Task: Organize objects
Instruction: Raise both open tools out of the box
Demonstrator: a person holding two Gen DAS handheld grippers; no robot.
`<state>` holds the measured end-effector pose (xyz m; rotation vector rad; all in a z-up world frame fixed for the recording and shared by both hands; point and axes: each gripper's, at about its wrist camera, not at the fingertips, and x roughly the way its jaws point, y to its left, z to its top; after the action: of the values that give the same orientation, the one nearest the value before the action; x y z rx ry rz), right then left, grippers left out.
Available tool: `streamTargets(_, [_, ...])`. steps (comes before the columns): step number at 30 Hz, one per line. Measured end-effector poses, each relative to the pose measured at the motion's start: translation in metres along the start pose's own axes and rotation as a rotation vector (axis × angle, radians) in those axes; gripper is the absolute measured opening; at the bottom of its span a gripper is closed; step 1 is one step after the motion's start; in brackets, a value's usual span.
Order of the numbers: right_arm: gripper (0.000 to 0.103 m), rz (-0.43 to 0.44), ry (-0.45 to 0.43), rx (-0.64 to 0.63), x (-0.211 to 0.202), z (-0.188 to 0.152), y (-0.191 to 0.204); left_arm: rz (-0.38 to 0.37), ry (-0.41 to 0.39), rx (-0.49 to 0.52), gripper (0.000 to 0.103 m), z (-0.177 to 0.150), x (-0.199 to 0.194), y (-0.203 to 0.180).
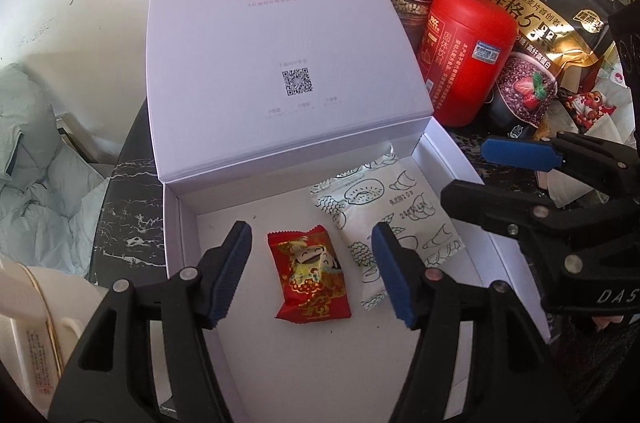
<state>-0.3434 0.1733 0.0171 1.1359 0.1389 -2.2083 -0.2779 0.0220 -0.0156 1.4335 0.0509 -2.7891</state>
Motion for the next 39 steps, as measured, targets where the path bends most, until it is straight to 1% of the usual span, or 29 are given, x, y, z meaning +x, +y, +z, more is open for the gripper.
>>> streamTargets(1, [0.068,-0.007,-0.004,-0.003,-0.003,0.001,0.001,0.002,-0.003,0.003,0.062,0.001,-0.008,0.01])
streamTargets(4, [0.072,-0.026,-0.027,-0.016,-0.015,0.001,0.007,0.013,-0.015,0.003,0.063,0.006,-0.012,0.001])
streamTargets(6, [0.08,-0.042,-0.056,-0.023,-0.025,0.0,0.011,0.017,-0.025,-0.004,0.064,0.007,-0.018,0.001])
streamTargets(7, [0.082,-0.052,-0.072,-0.03,-0.031,0.0,0.013,0.018,-0.029,-0.007,0.065,0.007,-0.021,0.001])
streamTargets(9, [0.094,-0.077,-0.091,-0.047,-0.039,0.0,0.019,0.018,-0.031,-0.013,0.068,0.007,-0.029,0.004])
streamTargets(11, [0.101,-0.103,-0.11,-0.058,-0.047,0.001,0.023,0.018,-0.034,-0.022,0.069,0.006,-0.035,0.006])
streamTargets(18, [0.103,-0.163,-0.146,-0.044,-0.072,0.0,0.028,0.025,-0.056,-0.028,0.069,0.004,-0.054,0.004])
streamTargets(21, [0.103,-0.176,-0.158,-0.042,-0.083,-0.001,0.03,0.029,-0.071,-0.029,0.07,0.002,-0.064,0.003])
streamTargets(23, [0.103,-0.179,-0.166,-0.043,-0.09,-0.003,0.034,0.028,-0.064,-0.03,0.071,0.001,-0.07,0.003])
streamTargets(26, [0.103,-0.192,-0.174,-0.054,-0.1,-0.005,0.041,0.019,-0.081,-0.035,0.071,-0.001,-0.082,0.003])
streamTargets(28, [0.103,-0.205,-0.175,-0.07,-0.105,-0.008,0.046,-0.004,-0.093,-0.045,0.071,-0.002,-0.091,0.003])
streamTargets(31, [0.103,-0.2,-0.185,-0.073,-0.115,-0.011,0.053,-0.013,-0.112,-0.051,0.071,-0.004,-0.104,0.002])
streamTargets(39, [0.103,-0.214,-0.218,-0.064,-0.142,-0.021,0.065,0.004,-0.139,-0.052,0.072,-0.012,-0.134,0.0])
